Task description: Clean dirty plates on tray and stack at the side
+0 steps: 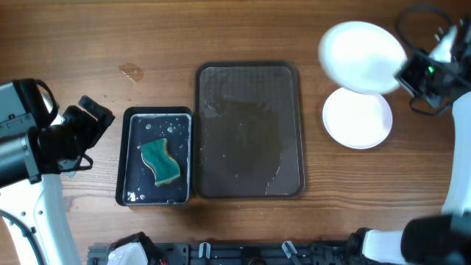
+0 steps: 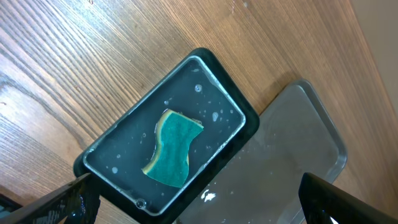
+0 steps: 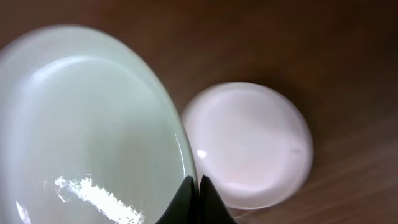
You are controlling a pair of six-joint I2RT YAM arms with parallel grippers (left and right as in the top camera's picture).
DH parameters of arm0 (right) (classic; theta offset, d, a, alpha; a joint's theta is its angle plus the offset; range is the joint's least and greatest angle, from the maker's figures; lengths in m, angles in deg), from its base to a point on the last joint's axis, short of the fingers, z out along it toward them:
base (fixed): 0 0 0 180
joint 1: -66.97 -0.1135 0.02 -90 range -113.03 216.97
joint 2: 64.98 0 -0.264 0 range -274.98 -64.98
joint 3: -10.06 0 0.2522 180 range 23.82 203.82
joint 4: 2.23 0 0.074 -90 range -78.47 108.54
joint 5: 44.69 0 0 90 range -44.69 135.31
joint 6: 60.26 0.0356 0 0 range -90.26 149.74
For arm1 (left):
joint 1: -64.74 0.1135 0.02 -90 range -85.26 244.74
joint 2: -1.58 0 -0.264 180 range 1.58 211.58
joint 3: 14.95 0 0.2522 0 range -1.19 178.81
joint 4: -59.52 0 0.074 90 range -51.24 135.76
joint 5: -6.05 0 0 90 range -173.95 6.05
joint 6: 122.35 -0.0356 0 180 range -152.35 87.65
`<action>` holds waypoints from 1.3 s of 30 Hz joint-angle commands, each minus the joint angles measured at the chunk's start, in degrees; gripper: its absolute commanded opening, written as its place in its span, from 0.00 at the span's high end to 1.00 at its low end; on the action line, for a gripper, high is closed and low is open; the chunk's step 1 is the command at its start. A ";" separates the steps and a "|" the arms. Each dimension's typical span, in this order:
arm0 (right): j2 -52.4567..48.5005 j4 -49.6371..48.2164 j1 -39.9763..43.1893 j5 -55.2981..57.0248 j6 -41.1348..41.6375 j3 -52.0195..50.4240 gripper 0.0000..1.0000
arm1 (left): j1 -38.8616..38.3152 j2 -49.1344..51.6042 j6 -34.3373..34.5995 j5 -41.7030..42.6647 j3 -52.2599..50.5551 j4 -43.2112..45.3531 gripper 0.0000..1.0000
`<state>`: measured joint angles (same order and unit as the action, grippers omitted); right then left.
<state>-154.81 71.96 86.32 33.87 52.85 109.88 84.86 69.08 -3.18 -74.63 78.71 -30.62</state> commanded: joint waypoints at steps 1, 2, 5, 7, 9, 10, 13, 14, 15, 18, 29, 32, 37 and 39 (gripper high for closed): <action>-5.68 -3.32 6.80 -3.45 -2.05 -10.71 0.96 | 0.42 -0.28 -0.68 0.68 1.09 0.00 0.00; -6.78 -4.85 8.26 -5.86 -3.89 -12.48 0.96 | 0.42 -0.28 -0.68 0.68 1.09 0.02 0.00; -7.74 -7.67 8.87 -4.57 -7.85 -15.23 0.96 | 0.42 -0.28 -0.68 0.68 1.09 0.00 0.00; -7.74 -9.79 8.22 -3.30 -8.13 -16.13 0.96 | 0.42 -0.28 -0.68 0.68 1.09 0.00 0.00; -7.61 -10.19 7.82 -3.61 -7.87 -16.06 0.58 | 0.42 -0.28 -0.68 0.68 1.09 0.00 0.00; -6.99 -9.49 7.82 -3.63 -7.91 -15.93 0.50 | 0.42 -0.28 -0.68 0.68 1.09 0.00 0.00; -1.57 -6.80 7.41 -4.68 -9.68 -15.93 0.47 | 0.42 -0.28 -0.68 0.68 1.09 0.00 0.00; 1.44 -5.99 6.78 -6.32 -10.62 -15.93 0.46 | 0.42 -0.28 -0.68 0.68 1.09 0.00 0.00; 5.77 -5.31 5.73 -10.14 -11.87 -15.93 0.46 | 0.42 -0.28 -0.68 0.68 1.09 0.00 0.00; 19.45 -3.85 0.35 -20.50 -14.86 -15.93 0.44 | 0.42 -0.28 -0.68 0.68 1.09 0.00 0.00; 45.79 7.63 -28.06 -21.09 -0.13 -15.96 0.00 | 0.42 -0.28 -0.68 0.68 1.09 0.00 0.00; 45.83 7.76 -28.13 -18.47 11.67 -15.96 0.00 | 0.42 -0.28 -0.68 0.68 1.09 0.00 0.00; 46.40 5.03 -28.76 -6.67 1.95 -16.02 0.00 | 0.42 -0.28 -0.68 0.68 1.09 0.00 0.00; 48.35 0.04 -29.38 -5.25 -6.91 -16.09 0.00 | 0.42 -0.28 -0.68 0.68 1.09 0.00 0.00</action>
<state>-108.95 76.66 57.93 22.66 56.68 93.73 84.86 69.06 -3.18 -74.61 78.71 -30.64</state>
